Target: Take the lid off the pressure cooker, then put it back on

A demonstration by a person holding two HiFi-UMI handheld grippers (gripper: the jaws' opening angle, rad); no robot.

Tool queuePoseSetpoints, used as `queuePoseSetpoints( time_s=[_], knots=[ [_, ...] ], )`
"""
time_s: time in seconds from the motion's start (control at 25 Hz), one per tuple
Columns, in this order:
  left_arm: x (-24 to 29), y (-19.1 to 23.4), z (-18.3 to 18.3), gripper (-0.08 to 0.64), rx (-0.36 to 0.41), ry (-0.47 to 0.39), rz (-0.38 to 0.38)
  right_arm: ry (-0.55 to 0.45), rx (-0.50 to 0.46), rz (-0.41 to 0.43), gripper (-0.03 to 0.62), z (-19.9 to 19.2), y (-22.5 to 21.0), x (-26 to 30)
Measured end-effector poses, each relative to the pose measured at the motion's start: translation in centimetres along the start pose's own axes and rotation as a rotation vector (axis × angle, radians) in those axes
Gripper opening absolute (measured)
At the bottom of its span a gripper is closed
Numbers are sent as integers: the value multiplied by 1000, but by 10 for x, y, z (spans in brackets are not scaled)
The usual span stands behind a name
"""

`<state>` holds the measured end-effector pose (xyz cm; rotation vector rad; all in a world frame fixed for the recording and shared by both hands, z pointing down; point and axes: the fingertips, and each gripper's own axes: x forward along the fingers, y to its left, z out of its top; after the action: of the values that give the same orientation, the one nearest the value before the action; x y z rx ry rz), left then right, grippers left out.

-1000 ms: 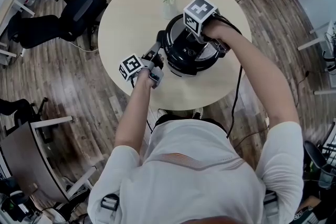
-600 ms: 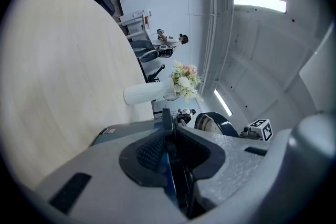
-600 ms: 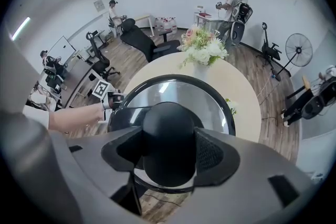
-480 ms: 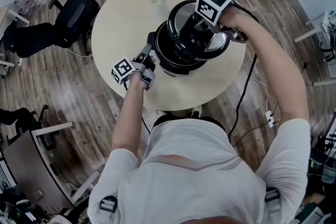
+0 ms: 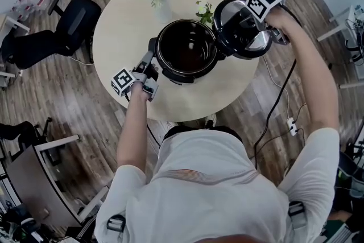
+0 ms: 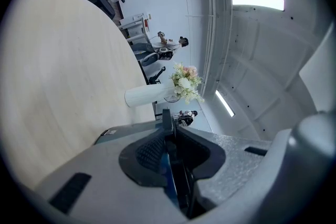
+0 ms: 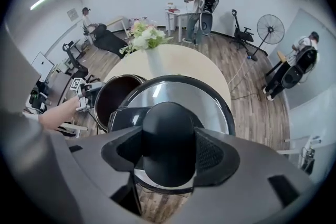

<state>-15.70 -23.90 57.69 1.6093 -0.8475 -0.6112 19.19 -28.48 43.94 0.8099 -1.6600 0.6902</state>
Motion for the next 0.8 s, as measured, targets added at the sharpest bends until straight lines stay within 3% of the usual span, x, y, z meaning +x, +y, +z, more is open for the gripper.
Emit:
queuePoseSetpoints(
  time_s=[0.12, 0.2, 0.36, 0.52, 0.64, 0.8],
  knots=[
    [-1, 1, 1, 77, 27, 1, 16, 17, 45, -25, 281, -20, -33, 4],
    [-2, -1, 0, 85, 99, 11, 51, 33, 69, -40, 281, -33, -51, 10],
    [-17, -21, 3, 136, 401, -13, 196, 63, 97, -40, 281, -56, -74, 30],
    [-34, -63, 10, 140, 732, -73, 346, 80, 96, -24, 282, -65, -87, 50],
    [-31, -108, -1, 149, 932, -86, 368, 85, 96, -14, 281, -69, -97, 65],
    [-2, -166, -33, 149, 1077, -64, 316, 103, 85, -13, 281, -73, -107, 84]
  ],
)
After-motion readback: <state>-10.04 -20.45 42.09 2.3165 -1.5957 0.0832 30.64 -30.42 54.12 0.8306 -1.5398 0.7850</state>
